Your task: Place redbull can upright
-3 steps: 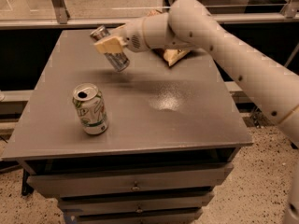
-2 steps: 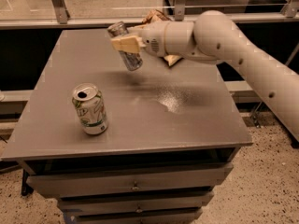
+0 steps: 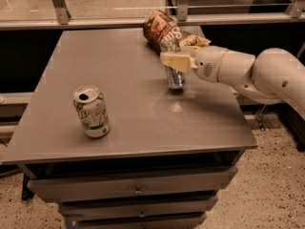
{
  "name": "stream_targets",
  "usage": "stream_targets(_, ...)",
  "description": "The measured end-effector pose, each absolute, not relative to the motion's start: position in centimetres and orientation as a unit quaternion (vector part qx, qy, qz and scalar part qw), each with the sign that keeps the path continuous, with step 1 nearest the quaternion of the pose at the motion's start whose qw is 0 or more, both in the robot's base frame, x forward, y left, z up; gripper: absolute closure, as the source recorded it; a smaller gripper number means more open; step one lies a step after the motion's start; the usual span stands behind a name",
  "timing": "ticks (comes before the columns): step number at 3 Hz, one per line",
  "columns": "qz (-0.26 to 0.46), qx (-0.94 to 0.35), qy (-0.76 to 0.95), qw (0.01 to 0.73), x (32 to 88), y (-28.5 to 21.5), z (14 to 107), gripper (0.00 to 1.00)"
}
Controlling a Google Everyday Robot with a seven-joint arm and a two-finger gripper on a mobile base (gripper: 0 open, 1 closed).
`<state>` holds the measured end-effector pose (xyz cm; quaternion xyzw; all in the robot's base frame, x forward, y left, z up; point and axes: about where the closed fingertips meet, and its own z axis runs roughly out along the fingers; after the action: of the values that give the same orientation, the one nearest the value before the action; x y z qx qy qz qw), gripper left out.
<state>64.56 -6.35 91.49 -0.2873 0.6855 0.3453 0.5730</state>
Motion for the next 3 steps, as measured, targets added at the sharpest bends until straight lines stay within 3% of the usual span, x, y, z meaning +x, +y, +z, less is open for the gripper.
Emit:
stream_targets(1,0.338,-0.25,0.697,0.581,63.13,-11.06,89.95,1.0)
stream_targets(3,0.336,-0.246,0.698,0.582,62.91,-11.76,90.12,0.61)
